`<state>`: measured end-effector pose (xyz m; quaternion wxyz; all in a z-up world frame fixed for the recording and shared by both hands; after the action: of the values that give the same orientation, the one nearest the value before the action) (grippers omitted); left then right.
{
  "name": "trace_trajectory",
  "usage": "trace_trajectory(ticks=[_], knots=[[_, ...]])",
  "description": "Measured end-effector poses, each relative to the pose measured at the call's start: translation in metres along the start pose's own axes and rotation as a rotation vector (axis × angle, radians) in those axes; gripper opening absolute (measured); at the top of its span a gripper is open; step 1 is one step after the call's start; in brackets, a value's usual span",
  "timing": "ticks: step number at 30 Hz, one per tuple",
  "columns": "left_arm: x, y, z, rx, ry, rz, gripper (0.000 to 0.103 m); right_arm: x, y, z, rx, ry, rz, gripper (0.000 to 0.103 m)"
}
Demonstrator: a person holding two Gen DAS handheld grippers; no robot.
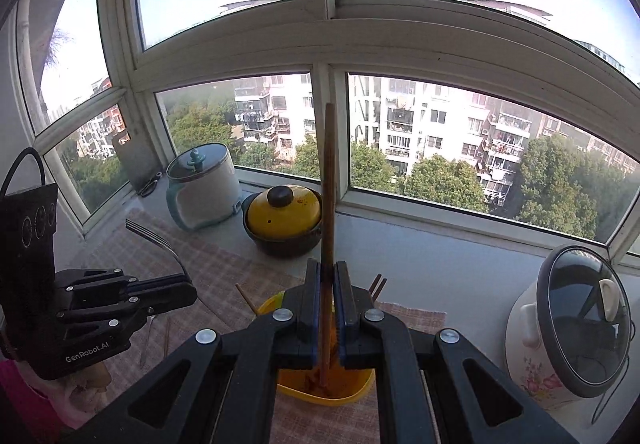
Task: Organize utensils
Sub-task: 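Lower the fork and chopstick into the bin and open both tools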
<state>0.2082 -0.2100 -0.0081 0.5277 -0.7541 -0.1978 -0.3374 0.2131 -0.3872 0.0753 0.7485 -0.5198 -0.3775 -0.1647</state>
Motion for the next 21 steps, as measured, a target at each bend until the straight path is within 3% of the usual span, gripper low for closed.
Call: trace_trajectory(ticks=[21], knots=[[-0.022,0.056,-0.014,0.007,-0.017,0.122,0.003,-0.043,0.071,-0.037,0.006,0.081,0.154,0.004]])
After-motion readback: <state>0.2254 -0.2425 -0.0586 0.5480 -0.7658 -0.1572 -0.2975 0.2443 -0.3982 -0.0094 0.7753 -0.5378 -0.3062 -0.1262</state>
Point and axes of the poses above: each gripper's, at about its wrist camera, not at the fingertips, and y roughly the way its jaws point, z to its left, x to its top, the point moved 1 cm from there along y, roughly the way its jaws point, and after that the axes turned 9 degrees about x, right-handed, at the moved point
